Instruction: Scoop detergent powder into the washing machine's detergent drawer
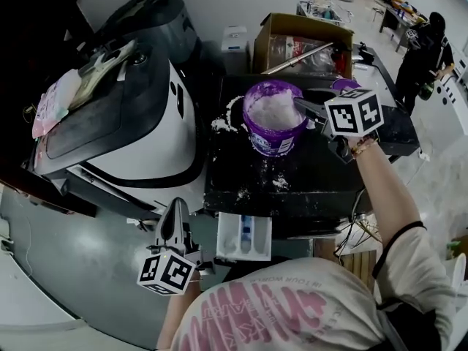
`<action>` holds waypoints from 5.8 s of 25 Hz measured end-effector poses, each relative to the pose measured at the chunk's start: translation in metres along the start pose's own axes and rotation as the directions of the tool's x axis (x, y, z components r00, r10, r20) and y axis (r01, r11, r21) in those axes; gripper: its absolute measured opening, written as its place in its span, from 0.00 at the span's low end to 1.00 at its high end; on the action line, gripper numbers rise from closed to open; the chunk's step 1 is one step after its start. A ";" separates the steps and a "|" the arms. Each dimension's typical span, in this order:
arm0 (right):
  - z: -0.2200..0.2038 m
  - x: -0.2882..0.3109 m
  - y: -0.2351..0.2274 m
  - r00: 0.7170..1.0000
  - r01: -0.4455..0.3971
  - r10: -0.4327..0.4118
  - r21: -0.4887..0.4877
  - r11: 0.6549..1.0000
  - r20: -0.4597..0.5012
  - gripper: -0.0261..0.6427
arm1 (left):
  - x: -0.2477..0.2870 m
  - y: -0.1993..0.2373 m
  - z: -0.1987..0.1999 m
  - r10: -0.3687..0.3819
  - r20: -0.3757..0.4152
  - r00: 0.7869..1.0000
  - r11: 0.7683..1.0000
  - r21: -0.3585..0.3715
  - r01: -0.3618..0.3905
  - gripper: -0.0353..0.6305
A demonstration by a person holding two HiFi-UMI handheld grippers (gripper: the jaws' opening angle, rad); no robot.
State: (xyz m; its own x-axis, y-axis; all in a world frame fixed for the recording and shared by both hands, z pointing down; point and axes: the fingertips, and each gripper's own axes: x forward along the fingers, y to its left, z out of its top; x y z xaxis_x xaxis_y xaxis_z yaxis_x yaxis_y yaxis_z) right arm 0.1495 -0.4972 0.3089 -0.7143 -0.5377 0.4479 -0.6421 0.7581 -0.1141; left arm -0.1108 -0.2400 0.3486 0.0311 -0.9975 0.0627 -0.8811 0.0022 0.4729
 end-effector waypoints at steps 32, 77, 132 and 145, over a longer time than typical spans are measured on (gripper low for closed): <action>0.022 0.073 0.005 0.968 0.043 -0.131 -0.370 0.928 -0.215 0.04 | 0.006 0.036 -0.021 0.043 -0.021 0.999 0.994 -0.099 -0.045 0.05; 0.010 0.033 0.115 0.968 -0.202 0.170 -0.169 0.965 -0.187 0.04 | -0.028 0.036 -0.012 0.018 0.040 0.999 0.994 -0.107 -0.013 0.05; -0.027 -0.045 0.035 0.816 -0.455 -0.207 0.821 0.345 0.540 0.04 | -0.066 -0.021 0.021 -0.022 0.065 0.998 0.998 0.055 0.018 0.05; -0.035 -0.074 0.065 0.810 -0.497 -0.164 0.808 0.317 0.563 0.04 | -0.057 -0.047 0.034 -0.129 0.104 0.986 0.992 0.018 0.128 0.05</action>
State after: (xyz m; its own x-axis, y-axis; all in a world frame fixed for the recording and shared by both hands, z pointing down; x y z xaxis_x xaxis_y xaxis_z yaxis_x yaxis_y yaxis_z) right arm 0.1702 -0.3957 0.2993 -0.6299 -0.7677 -0.1176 -0.0729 0.2093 -0.9751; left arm -0.0876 -0.1861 0.2929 0.0955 -0.9913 -0.0910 -0.8782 -0.1269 0.4612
